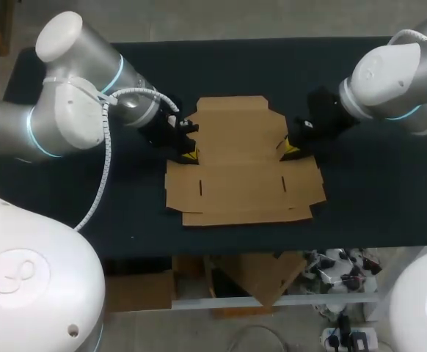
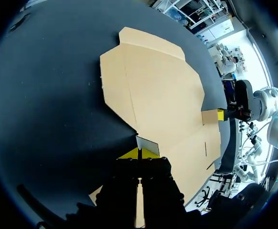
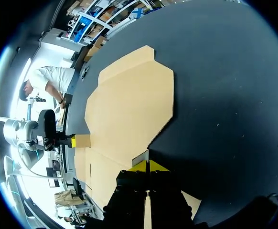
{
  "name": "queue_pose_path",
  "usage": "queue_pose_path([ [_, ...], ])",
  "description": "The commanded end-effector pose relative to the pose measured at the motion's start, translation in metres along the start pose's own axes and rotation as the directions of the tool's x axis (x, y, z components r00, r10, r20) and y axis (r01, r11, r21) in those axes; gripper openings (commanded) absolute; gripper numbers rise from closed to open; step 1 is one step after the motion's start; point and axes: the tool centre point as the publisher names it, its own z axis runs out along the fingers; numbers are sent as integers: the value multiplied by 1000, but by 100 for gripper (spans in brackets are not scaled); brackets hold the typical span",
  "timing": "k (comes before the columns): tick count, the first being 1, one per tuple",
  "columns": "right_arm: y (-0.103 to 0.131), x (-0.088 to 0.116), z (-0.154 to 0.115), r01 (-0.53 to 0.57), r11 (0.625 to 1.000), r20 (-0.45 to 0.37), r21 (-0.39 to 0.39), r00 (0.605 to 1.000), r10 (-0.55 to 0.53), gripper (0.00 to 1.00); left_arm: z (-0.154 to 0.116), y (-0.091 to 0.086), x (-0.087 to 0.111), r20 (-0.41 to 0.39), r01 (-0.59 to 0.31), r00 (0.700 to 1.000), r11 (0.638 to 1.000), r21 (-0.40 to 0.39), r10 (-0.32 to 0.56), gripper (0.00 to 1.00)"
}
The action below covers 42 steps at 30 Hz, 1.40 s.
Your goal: Assemble the packaging by folding the flat box into shape, placing the metal phone stand inside, and closing the box properly
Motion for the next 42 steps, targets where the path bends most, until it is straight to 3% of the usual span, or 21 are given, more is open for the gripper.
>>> queue_pose_path([
  [1,-1,2,1,0,1000,8,-2,1000,0,0,4,-2,4,12,0,1000,1000,-7,0,0],
  [42,2,7,14,-1,1000,28,24,1000,0,0,15,-6,13,21,-8,1000,1000,-8,9,0],
])
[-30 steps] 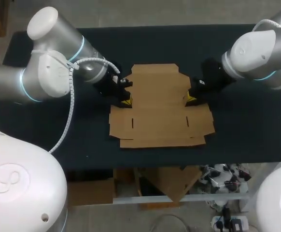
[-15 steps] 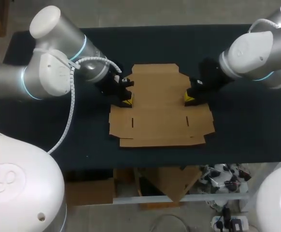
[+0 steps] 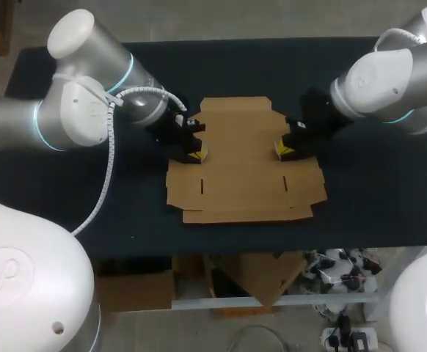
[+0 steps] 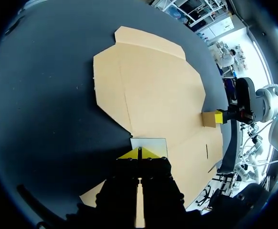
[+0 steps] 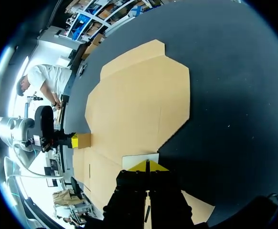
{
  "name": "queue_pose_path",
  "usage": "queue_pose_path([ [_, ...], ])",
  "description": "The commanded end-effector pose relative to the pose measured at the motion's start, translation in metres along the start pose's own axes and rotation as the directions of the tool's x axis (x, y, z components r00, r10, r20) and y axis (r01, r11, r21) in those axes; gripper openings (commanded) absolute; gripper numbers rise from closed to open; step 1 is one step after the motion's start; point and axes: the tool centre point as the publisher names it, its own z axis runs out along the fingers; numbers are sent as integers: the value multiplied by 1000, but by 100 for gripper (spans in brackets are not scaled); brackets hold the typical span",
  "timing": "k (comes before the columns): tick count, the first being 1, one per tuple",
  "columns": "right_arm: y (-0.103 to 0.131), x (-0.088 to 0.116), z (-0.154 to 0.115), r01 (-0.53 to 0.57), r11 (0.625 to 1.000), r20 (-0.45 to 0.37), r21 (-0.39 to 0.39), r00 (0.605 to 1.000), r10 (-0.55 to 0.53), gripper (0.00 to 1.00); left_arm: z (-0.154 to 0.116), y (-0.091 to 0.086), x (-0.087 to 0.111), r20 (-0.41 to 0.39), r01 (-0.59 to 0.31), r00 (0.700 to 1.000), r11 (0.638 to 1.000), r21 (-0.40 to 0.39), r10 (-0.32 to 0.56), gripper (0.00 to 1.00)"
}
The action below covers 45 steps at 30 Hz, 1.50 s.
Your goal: Assemble the packaging by folding the flat box into shape, placing the metal phone stand inside, and closing the box properly
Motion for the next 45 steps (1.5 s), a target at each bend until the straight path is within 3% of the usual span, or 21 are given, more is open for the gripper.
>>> queue_pose_path([
  [1,2,1,4,-1,1000,4,7,1000,1,0,4,0,6,17,1,1000,1000,7,-1,0],
  [28,1,7,10,-6,1000,39,17,999,5,0,13,5,16,53,-16,999,999,38,14,0],
  [45,-2,5,25,-42,999,112,32,993,39,0,28,5,17,83,-24,996,999,40,20,0],
])
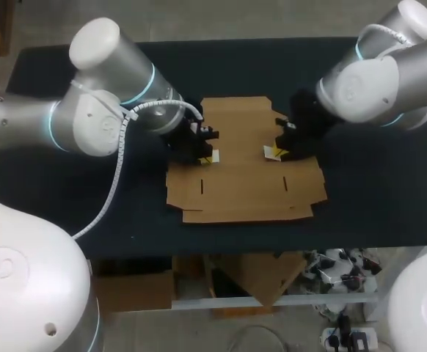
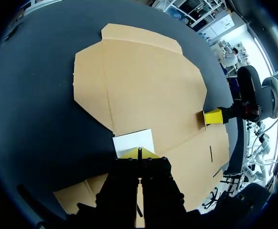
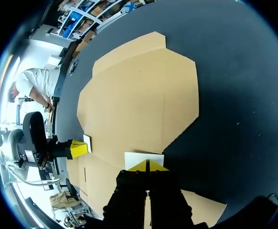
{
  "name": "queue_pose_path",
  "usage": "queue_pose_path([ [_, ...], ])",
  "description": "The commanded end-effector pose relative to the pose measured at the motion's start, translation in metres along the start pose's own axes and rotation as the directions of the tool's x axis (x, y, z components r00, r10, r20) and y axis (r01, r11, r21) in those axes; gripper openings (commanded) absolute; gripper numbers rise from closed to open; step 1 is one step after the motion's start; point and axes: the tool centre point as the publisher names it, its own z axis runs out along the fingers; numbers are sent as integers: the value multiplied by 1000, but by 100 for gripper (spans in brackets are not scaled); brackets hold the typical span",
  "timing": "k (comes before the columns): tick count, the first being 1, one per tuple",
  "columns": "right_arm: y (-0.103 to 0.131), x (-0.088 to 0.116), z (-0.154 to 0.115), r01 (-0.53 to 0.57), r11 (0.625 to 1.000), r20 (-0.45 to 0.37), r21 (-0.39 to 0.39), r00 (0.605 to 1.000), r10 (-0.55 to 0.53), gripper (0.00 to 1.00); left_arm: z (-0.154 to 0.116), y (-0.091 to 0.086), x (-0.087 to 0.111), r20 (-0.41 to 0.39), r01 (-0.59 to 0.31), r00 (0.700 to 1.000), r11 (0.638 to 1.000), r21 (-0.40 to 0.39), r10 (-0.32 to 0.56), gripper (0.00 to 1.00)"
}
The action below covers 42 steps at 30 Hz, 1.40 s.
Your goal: Assemble the packaging by folding the flat box into shape, placing the metal phone stand inside, and closing the box properly
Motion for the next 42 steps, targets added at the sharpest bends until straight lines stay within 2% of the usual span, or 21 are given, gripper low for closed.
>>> queue_pose_path([
  [1,1,1,14,-15,1000,33,2,999,15,0,9,-1,2,22,4,1000,1000,4,-4,0],
  [14,-4,-2,13,-34,999,51,-5,998,34,0,9,-1,-1,51,21,998,1000,-11,-20,0],
  [26,-9,1,-19,-28,996,32,-84,999,31,0,-23,-1,-1,65,20,998,999,31,-22,0],
  [35,-7,-9,-33,-40,995,2,-95,999,40,0,-41,-4,-6,81,43,996,998,40,-46,0],
  [42,-6,-18,-46,-48,994,-53,-93,998,43,0,-60,-2,-14,92,76,993,996,49,-80,0],
])
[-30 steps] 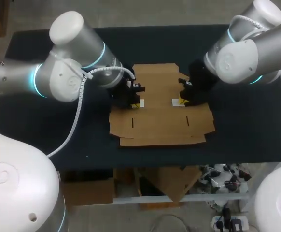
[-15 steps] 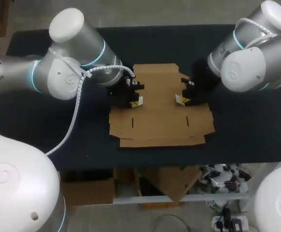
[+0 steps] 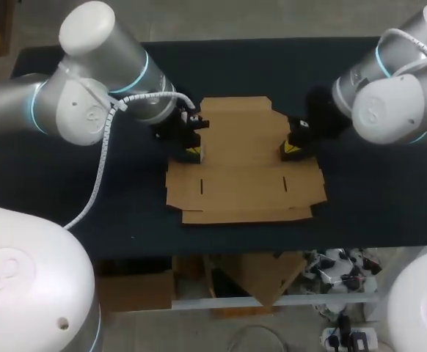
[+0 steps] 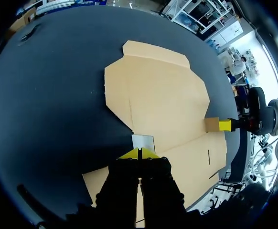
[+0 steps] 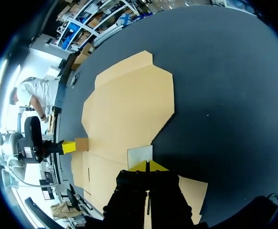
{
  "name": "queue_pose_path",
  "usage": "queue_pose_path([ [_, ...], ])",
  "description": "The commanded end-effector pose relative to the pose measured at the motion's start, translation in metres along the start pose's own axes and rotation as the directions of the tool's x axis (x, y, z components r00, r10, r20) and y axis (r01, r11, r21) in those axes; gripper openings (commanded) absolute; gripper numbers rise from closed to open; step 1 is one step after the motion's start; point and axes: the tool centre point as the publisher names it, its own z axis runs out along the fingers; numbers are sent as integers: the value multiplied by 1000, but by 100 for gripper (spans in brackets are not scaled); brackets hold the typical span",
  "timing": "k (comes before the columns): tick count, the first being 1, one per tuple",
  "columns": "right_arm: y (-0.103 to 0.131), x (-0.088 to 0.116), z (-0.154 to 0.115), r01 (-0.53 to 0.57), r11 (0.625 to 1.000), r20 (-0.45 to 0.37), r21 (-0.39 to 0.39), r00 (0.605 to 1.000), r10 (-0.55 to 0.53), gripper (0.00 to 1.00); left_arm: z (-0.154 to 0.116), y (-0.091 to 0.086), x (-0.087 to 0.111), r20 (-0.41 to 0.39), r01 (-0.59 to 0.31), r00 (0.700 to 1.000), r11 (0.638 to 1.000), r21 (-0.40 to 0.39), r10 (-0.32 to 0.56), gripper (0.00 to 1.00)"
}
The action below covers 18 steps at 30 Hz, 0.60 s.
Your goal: Assemble the packaging by folding the flat box into shape, placing the metal phone stand inside, and closing the box properly
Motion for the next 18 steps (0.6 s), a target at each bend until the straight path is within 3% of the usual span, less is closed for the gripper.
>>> queue_pose_path([
  [1,2,-9,-13,0,1000,-60,22,998,2,0,-19,5,-4,15,12,1000,1000,5,-13,0],
  [9,-5,-17,-37,-14,1000,-75,26,997,16,0,-50,18,-23,14,47,999,999,13,-48,0],
  [18,-28,-19,-62,-20,999,-78,35,997,22,0,-76,47,-35,22,76,997,997,15,-77,0],
])
